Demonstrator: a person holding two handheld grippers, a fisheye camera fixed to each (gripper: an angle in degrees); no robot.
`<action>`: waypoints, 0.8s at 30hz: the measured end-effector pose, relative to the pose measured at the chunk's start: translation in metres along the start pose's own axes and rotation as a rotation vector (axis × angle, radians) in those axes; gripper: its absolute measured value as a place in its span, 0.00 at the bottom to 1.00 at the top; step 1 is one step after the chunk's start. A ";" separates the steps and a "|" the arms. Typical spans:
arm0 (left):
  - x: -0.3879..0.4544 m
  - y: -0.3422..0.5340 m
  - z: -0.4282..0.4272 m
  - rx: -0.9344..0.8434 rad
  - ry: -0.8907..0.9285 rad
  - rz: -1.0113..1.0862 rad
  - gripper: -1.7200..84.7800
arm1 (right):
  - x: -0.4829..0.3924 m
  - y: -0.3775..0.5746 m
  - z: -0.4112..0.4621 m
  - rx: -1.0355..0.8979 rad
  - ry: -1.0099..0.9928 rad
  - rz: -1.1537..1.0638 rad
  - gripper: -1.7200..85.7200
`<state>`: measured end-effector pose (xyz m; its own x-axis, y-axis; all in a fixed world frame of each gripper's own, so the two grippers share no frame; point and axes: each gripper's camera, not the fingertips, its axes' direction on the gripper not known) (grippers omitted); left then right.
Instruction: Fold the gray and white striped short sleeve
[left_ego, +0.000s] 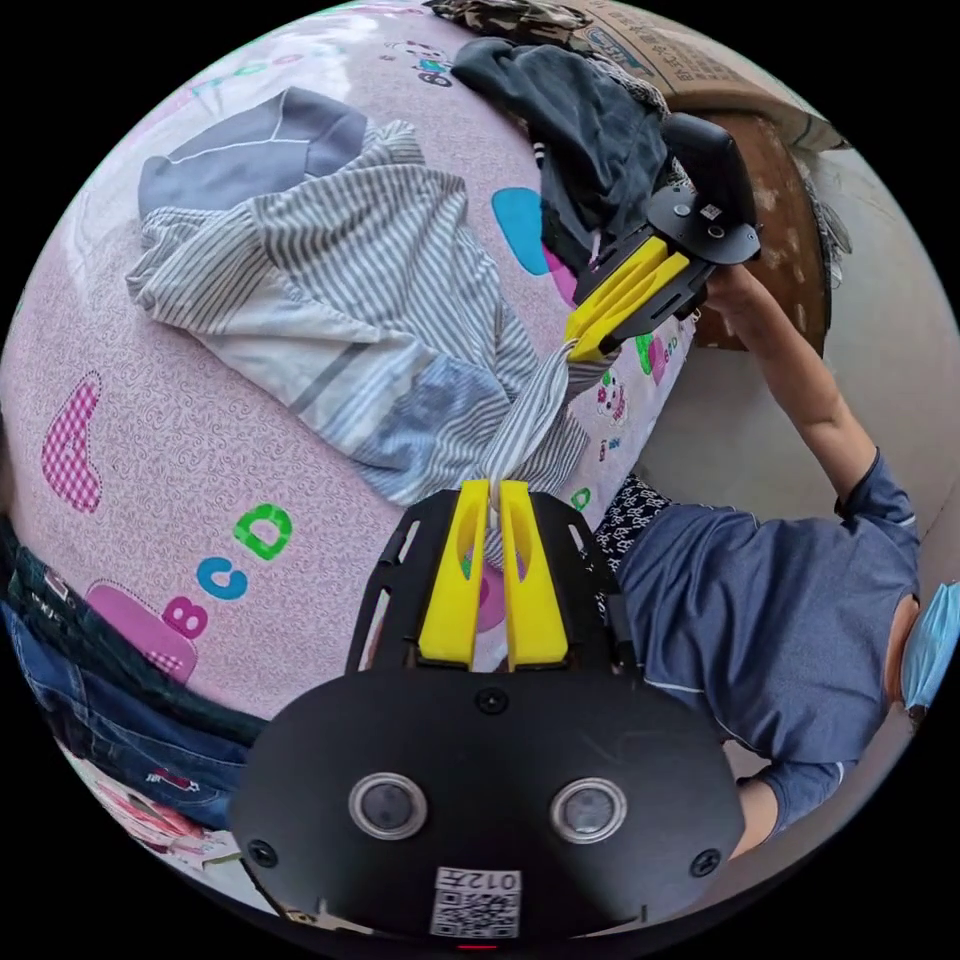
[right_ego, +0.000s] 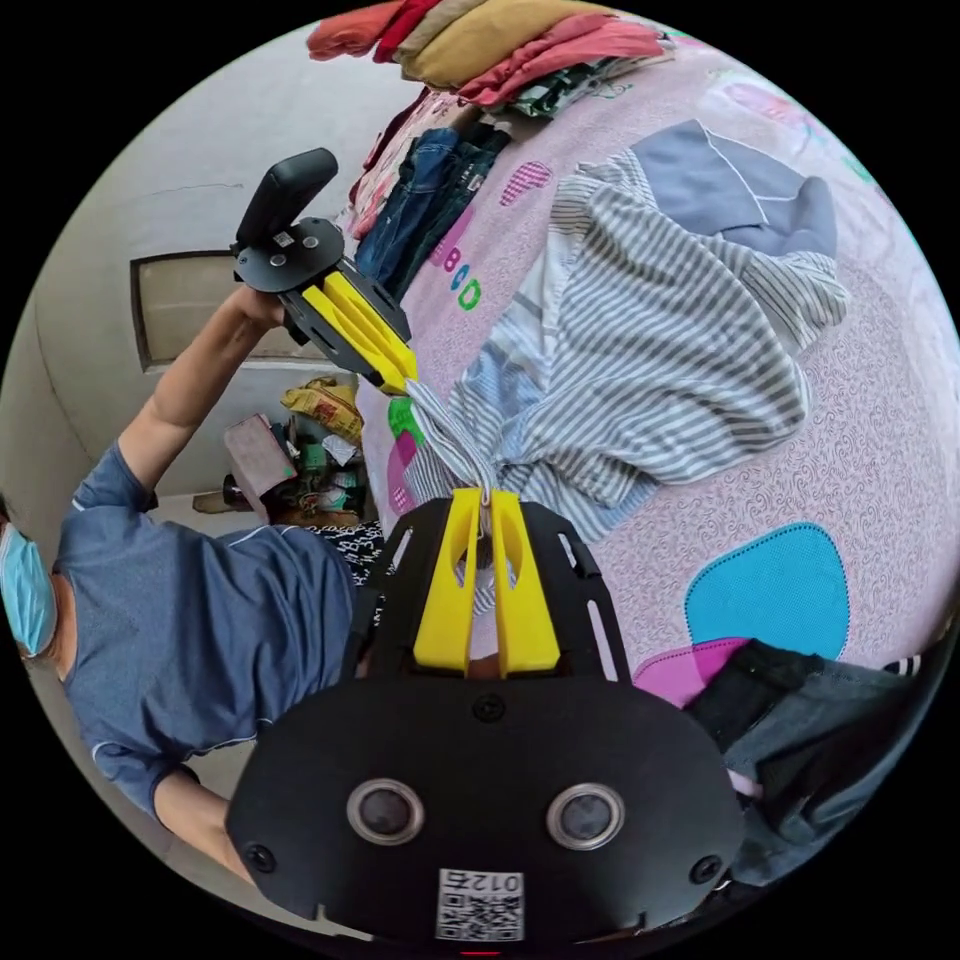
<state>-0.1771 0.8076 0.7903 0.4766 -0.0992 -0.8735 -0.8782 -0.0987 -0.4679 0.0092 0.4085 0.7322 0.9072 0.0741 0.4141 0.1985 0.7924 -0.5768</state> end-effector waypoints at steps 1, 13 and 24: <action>-0.010 -0.006 0.008 0.000 0.008 -0.012 0.05 | 0.006 -0.003 0.006 -0.018 0.044 0.034 0.11; 0.053 0.075 0.051 0.296 -0.086 0.030 0.04 | -0.141 0.105 0.021 0.356 0.264 -0.096 0.05; 0.165 0.075 0.155 0.193 -0.615 0.047 0.03 | -0.301 0.155 0.118 0.326 0.737 -0.191 0.03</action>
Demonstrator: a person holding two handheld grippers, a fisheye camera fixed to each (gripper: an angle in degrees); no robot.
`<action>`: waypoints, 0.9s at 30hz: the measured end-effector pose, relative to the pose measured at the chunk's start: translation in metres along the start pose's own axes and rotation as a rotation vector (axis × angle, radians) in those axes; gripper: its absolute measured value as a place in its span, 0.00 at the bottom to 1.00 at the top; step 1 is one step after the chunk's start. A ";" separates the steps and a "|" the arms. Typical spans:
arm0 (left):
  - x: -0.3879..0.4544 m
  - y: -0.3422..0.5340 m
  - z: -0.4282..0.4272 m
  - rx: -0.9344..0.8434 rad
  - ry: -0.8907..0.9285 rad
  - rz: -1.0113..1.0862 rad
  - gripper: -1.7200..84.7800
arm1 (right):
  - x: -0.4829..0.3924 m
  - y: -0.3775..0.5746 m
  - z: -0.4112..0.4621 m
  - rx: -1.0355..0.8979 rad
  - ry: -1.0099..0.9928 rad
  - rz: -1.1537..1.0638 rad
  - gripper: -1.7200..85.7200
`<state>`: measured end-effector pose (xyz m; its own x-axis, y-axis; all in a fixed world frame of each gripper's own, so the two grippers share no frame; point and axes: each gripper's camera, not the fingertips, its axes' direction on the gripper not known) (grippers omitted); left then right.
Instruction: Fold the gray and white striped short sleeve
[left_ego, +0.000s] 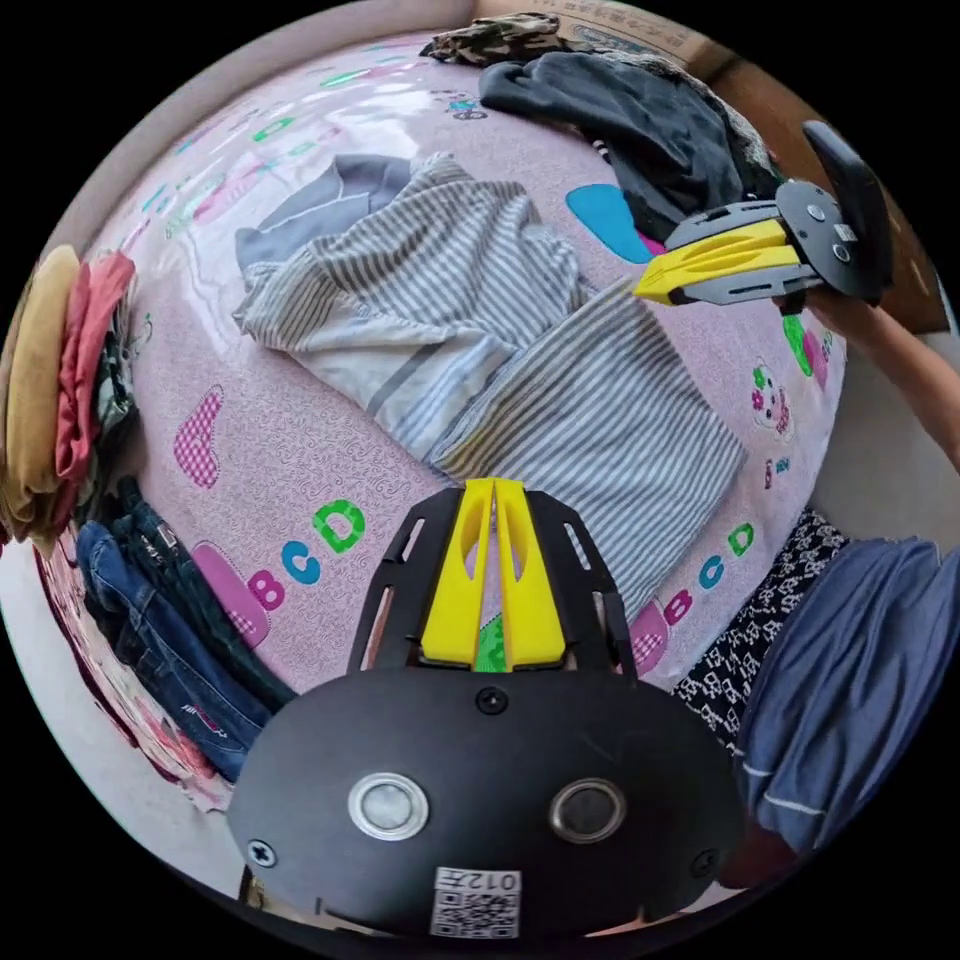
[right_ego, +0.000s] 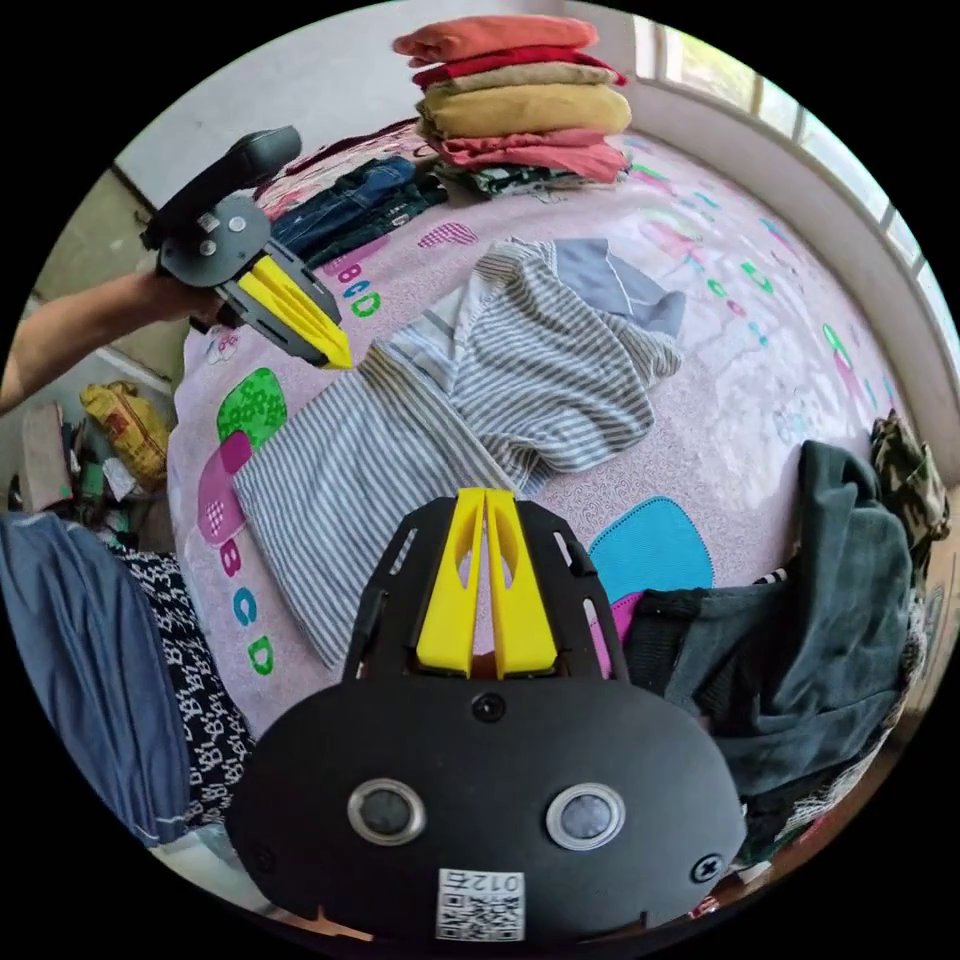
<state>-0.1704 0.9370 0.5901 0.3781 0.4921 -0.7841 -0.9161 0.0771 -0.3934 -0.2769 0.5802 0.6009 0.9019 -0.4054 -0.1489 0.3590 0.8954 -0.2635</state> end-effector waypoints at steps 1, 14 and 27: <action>0.028 0.017 -0.011 0.038 -0.031 0.073 0.04 | -0.034 0.017 -0.015 0.010 -0.011 -0.067 0.04; 0.226 0.086 0.054 0.009 -0.446 0.442 0.14 | -0.245 0.096 0.009 -0.066 0.233 -0.344 0.12; 0.212 0.048 0.067 -0.150 -0.467 0.517 0.04 | -0.224 0.067 0.028 -0.136 0.215 -0.364 0.04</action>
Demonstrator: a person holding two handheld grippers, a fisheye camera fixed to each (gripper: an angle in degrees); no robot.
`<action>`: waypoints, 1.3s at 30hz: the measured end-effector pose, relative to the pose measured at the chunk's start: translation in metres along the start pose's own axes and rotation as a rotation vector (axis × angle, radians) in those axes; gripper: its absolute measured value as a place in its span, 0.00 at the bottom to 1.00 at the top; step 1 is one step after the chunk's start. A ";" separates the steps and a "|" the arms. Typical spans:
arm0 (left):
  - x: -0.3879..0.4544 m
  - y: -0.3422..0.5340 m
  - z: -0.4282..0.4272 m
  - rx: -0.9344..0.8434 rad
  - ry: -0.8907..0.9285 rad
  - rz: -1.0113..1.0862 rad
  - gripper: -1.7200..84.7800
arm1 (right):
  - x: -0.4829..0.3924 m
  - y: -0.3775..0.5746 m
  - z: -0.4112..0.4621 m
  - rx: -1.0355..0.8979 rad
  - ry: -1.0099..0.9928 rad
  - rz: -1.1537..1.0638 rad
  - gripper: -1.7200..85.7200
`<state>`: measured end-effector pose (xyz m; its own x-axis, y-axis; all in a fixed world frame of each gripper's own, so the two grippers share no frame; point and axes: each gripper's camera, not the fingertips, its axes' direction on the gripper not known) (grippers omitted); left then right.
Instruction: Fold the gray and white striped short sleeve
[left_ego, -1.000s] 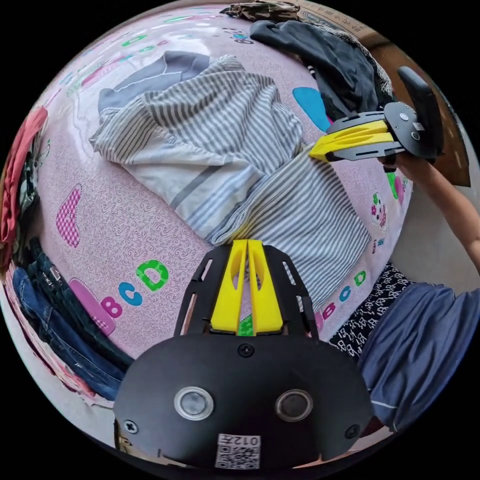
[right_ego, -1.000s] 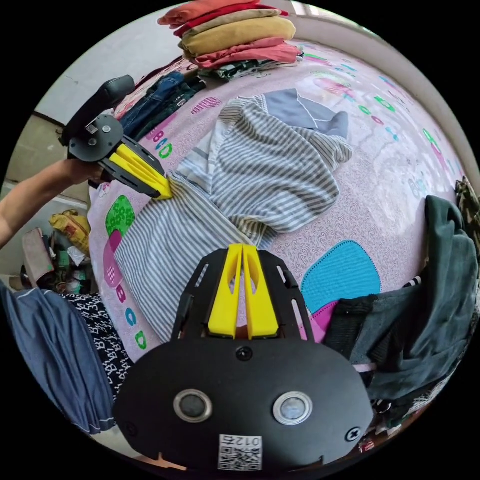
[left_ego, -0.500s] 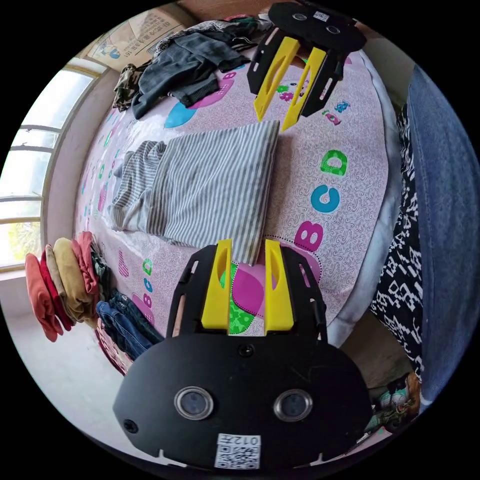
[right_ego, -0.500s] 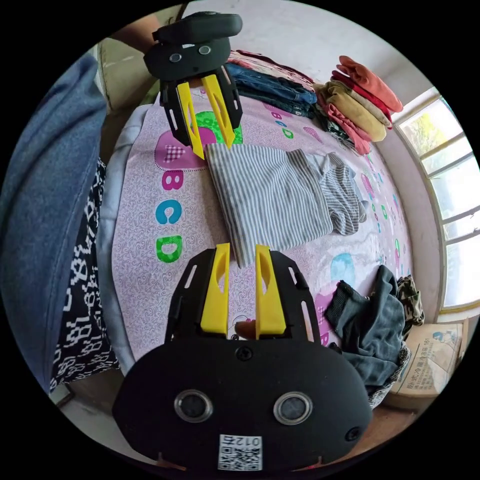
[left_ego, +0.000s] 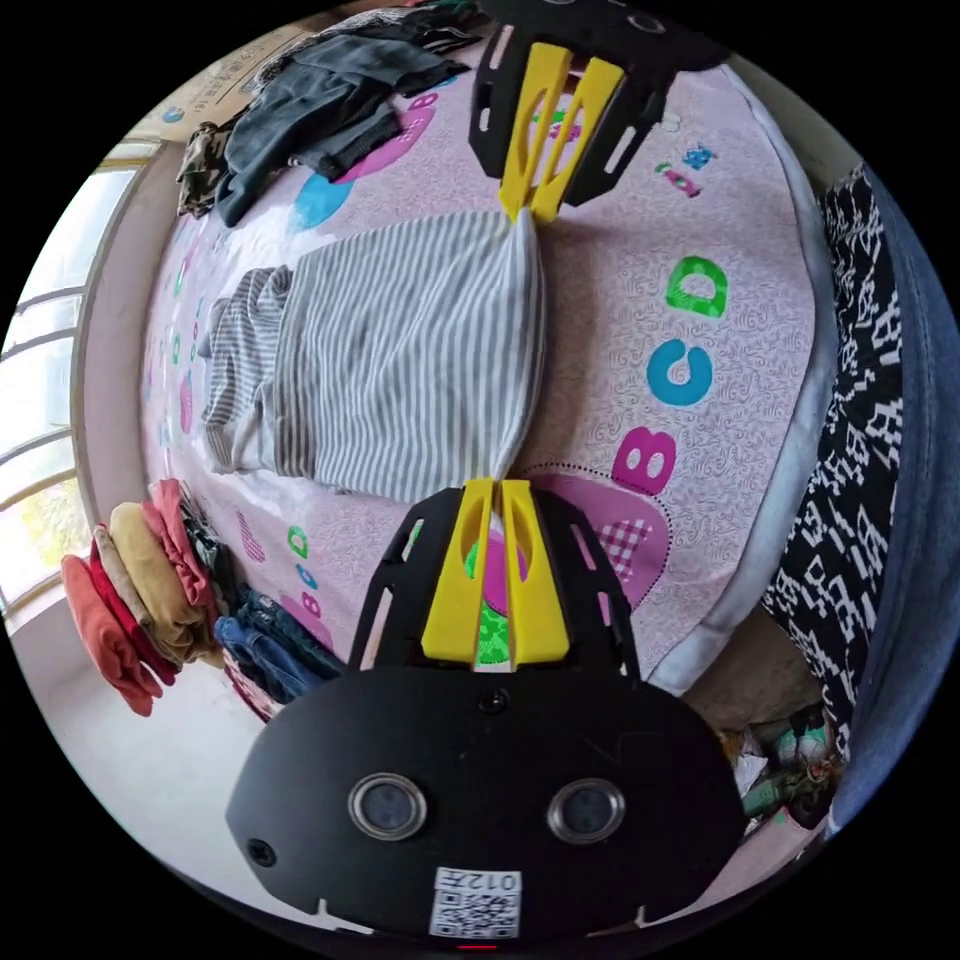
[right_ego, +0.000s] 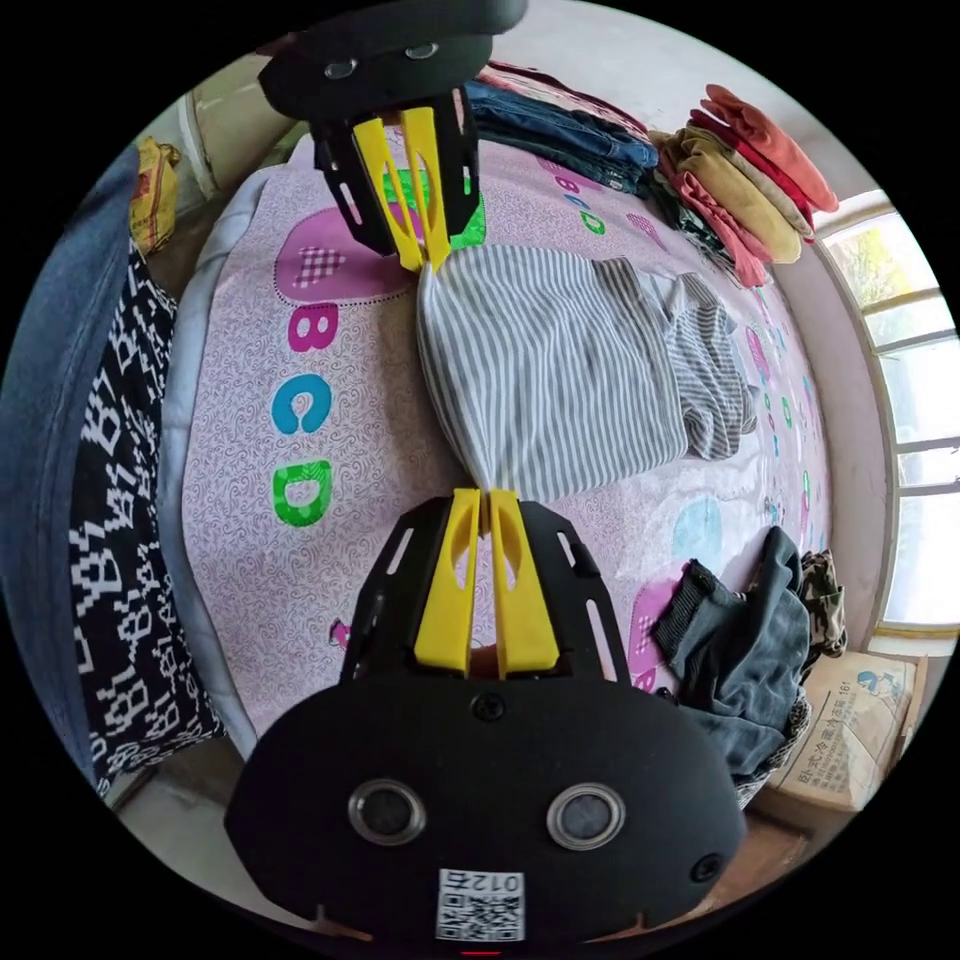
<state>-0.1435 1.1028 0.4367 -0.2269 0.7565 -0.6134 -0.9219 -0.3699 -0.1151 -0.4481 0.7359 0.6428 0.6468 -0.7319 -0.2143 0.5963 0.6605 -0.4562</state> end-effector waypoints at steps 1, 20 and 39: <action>-0.006 0.000 -0.001 -0.003 0.015 -0.004 0.04 | 0.010 -0.001 -0.002 0.000 -0.023 0.007 0.04; -0.149 0.069 -0.079 0.081 0.687 -0.025 0.02 | 0.153 0.035 -0.053 -0.037 -0.720 0.067 0.03; -0.525 0.039 0.171 -0.018 1.070 -0.291 0.02 | 0.537 -0.018 0.233 -0.172 -0.958 0.332 0.03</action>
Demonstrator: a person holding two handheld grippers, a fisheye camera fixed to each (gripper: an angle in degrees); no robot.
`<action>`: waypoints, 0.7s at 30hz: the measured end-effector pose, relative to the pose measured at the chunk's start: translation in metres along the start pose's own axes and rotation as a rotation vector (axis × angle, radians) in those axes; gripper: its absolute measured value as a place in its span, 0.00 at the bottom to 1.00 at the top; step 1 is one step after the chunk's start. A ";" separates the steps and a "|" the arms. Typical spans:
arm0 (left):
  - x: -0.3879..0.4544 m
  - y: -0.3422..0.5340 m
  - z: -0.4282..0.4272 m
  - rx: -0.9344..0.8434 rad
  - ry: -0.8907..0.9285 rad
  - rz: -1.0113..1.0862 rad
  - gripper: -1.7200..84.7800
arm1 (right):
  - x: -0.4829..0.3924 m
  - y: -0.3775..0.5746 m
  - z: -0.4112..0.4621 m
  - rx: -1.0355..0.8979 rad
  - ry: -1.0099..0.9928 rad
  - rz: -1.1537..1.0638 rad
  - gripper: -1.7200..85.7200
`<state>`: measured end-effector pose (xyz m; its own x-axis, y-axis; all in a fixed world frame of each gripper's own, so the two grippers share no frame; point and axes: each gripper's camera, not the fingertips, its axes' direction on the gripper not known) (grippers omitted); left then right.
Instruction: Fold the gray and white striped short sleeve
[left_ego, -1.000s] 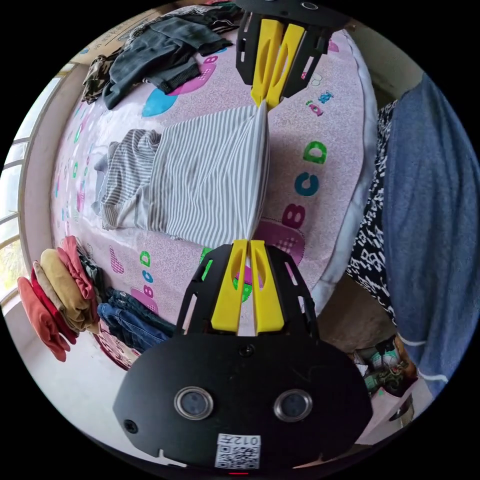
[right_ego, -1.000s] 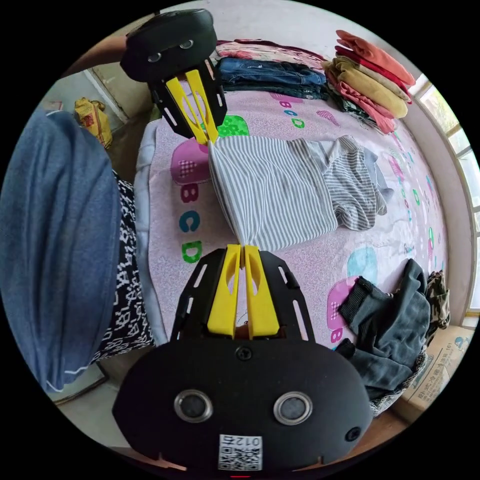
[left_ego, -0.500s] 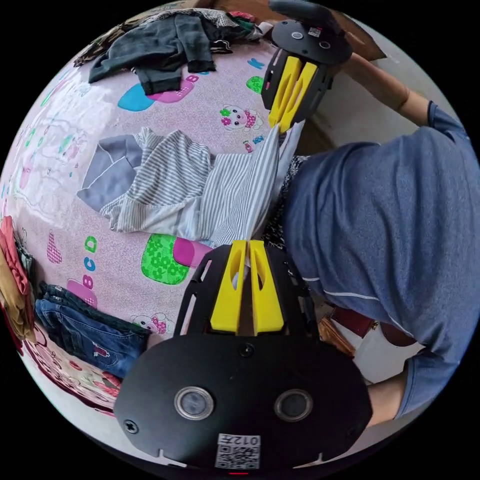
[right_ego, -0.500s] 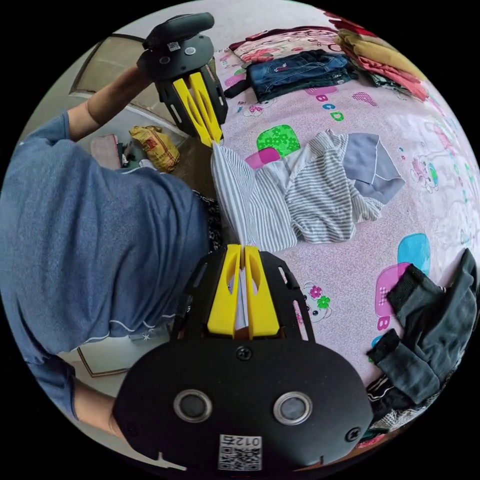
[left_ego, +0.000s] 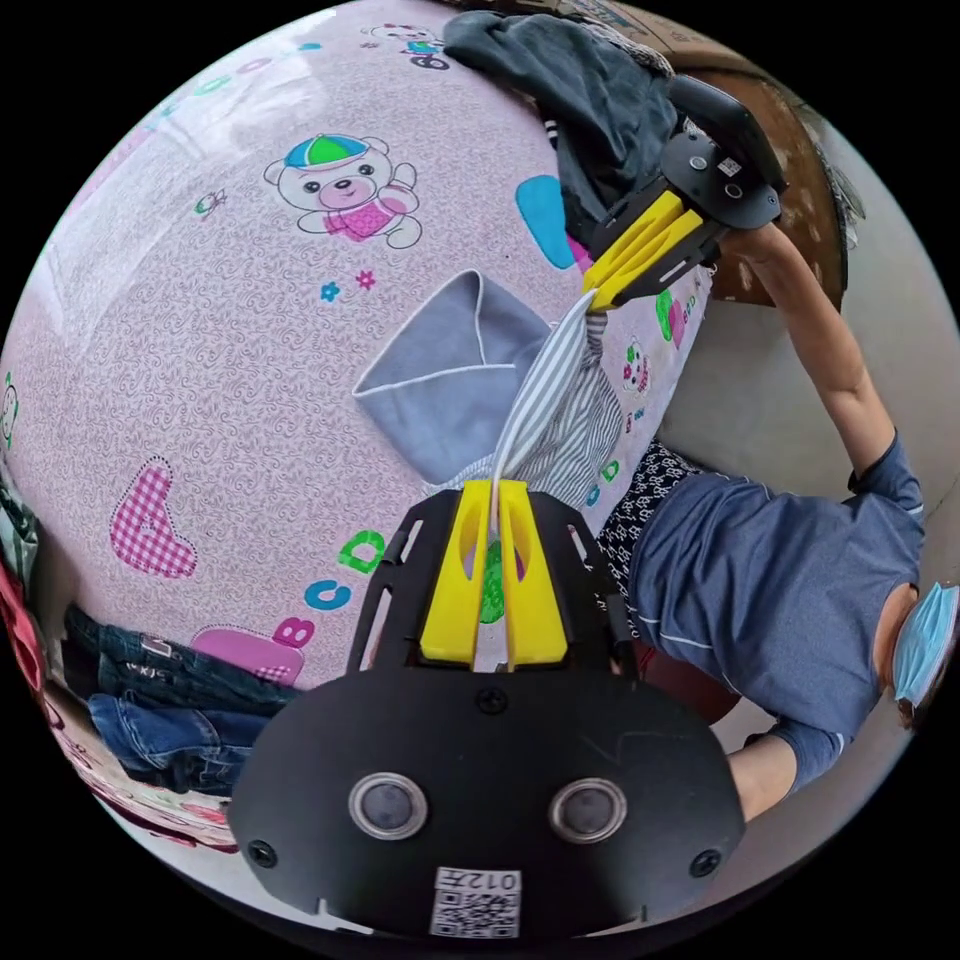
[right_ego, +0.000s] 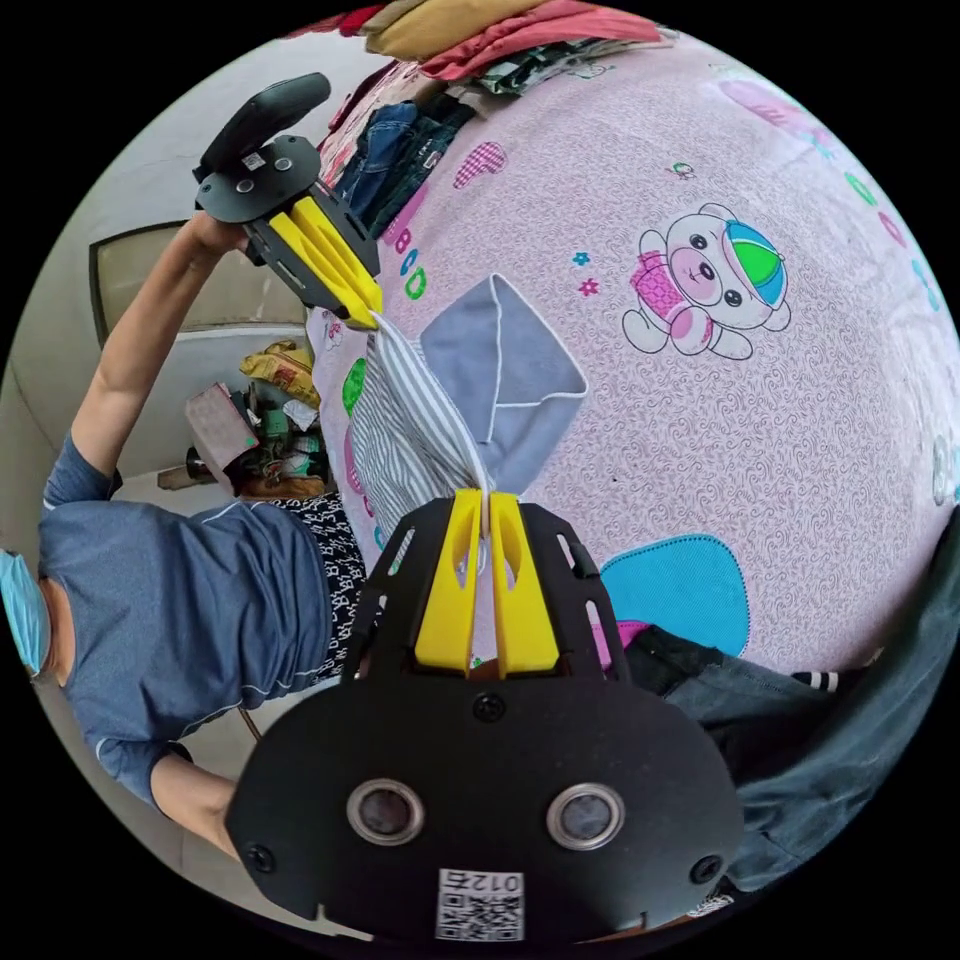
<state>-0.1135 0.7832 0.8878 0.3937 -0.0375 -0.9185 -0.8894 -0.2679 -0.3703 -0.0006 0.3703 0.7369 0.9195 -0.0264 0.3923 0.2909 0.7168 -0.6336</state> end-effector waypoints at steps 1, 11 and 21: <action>-0.015 -0.006 -0.002 -0.013 -0.005 -0.007 0.02 | 0.014 -0.005 0.001 0.005 -0.008 0.012 0.03; -0.095 0.005 -0.010 0.078 0.010 -0.198 0.02 | 0.072 0.030 -0.021 0.218 -0.019 0.194 0.05; 0.010 0.078 0.043 0.339 -0.131 -0.073 0.02 | -0.066 0.091 0.040 0.376 0.214 0.041 0.02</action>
<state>-0.1888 0.8032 0.8440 0.4451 0.0989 -0.8900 -0.8953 0.0698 -0.4400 -0.0454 0.4654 0.6798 0.9739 -0.1076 0.1998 0.1724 0.9233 -0.3433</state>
